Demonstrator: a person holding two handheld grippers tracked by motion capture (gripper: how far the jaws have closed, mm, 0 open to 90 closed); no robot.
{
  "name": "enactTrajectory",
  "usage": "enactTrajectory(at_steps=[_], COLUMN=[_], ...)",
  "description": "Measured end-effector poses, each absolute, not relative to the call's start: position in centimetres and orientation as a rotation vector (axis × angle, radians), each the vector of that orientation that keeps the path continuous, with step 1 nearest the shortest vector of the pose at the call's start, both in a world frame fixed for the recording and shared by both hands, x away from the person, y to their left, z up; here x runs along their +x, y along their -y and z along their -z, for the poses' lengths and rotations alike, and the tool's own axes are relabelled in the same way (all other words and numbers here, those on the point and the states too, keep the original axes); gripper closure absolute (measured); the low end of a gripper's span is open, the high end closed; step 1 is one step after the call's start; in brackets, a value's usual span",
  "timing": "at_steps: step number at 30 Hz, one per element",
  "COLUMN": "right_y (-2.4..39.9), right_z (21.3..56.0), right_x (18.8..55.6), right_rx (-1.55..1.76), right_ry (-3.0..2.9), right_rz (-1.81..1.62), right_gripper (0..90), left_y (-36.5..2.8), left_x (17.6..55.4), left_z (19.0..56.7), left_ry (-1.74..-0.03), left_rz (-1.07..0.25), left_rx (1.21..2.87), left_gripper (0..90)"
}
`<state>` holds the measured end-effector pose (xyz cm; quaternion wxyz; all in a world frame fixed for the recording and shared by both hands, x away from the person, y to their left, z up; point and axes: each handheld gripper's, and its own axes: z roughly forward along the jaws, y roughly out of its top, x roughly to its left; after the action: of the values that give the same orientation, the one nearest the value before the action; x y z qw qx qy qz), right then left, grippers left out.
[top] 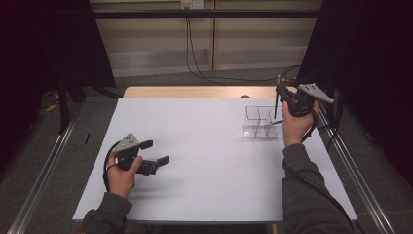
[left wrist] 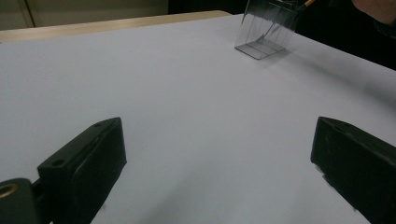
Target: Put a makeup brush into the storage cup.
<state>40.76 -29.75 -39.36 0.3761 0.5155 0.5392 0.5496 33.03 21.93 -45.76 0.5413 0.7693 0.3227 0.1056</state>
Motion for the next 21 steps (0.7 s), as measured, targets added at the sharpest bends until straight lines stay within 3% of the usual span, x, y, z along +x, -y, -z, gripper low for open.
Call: enactTrajectory(at_steps=[21], right_y=[29.8], right_z=[39.9], right_x=[39.8], right_rx=[1.331], right_ry=[-1.402], right_rz=[-1.388], right_gripper=[85.5], left_y=[-21.5], left_x=[32.9], left_z=[45.6], left_ry=[-0.734], left_rz=[-0.237], left_rx=[1.825], left_gripper=[3.0])
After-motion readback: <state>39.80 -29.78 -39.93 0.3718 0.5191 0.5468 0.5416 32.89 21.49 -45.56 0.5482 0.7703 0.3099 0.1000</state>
